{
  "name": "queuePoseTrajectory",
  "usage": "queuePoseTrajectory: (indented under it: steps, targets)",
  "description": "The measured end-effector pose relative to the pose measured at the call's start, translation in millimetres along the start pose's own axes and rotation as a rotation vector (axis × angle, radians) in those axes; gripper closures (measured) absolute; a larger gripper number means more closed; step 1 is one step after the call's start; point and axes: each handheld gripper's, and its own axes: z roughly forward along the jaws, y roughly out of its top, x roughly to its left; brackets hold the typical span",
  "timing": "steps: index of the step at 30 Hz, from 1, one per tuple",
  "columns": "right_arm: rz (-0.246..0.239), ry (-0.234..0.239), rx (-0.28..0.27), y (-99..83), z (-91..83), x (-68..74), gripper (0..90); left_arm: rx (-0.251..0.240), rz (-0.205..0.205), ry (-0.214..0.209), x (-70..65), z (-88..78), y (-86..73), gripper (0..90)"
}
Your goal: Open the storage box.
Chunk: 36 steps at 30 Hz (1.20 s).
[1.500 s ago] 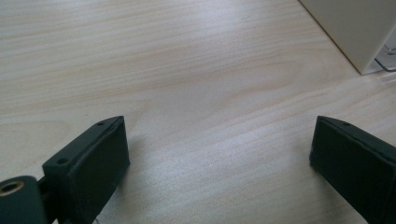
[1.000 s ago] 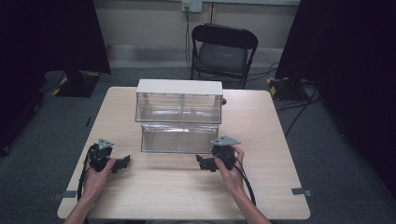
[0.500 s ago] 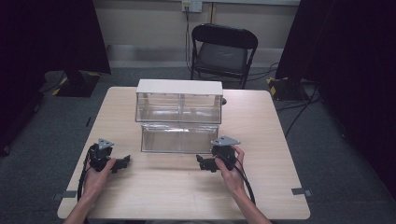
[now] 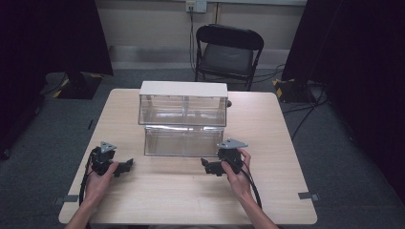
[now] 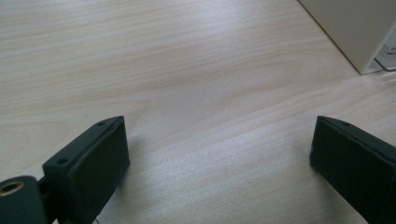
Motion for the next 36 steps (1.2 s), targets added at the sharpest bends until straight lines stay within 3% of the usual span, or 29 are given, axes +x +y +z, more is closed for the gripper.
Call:
queuePoseTrajectory:
  steps: [36]
  targets:
    - [0.001, 0.010, -0.048, 8.5, -10.8, 4.0, 1.3, 0.000, 0.000, 0.000, 0.0, 0.0, 0.0, 4.2]
